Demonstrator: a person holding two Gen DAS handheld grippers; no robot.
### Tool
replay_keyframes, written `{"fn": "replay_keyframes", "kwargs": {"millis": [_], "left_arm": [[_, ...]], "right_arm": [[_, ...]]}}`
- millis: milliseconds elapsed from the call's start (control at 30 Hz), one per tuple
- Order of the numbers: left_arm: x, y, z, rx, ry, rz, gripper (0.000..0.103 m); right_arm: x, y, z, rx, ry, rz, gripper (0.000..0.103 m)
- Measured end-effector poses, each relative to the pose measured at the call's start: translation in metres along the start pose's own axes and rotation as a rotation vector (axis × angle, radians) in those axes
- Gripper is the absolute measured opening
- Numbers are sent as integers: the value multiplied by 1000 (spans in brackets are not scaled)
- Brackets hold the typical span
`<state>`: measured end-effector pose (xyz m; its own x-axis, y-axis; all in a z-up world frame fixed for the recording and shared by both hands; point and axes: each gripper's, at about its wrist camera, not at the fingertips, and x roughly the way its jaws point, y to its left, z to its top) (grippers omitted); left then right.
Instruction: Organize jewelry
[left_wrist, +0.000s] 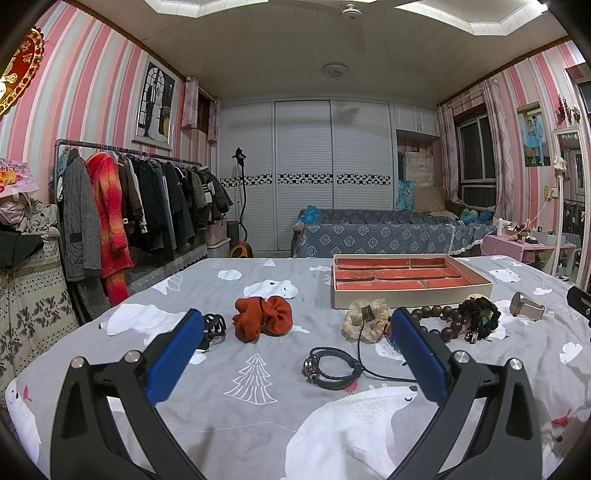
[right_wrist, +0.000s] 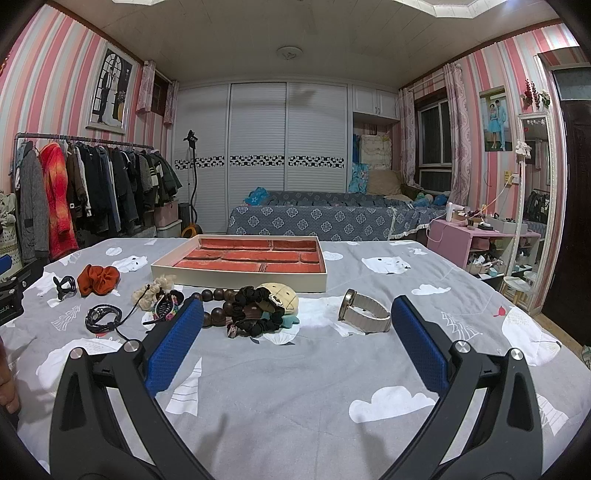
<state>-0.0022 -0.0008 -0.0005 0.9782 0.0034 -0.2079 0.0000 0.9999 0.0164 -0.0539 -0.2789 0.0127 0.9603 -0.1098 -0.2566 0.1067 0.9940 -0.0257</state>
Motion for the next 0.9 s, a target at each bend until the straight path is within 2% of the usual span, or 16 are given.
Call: {"fn": "replay_keyframes", "kwargs": {"millis": [900], "left_arm": [[0, 0, -1, 4, 0, 1, 99]], "right_arm": [[2, 1, -2, -6, 4, -1, 99]]}}
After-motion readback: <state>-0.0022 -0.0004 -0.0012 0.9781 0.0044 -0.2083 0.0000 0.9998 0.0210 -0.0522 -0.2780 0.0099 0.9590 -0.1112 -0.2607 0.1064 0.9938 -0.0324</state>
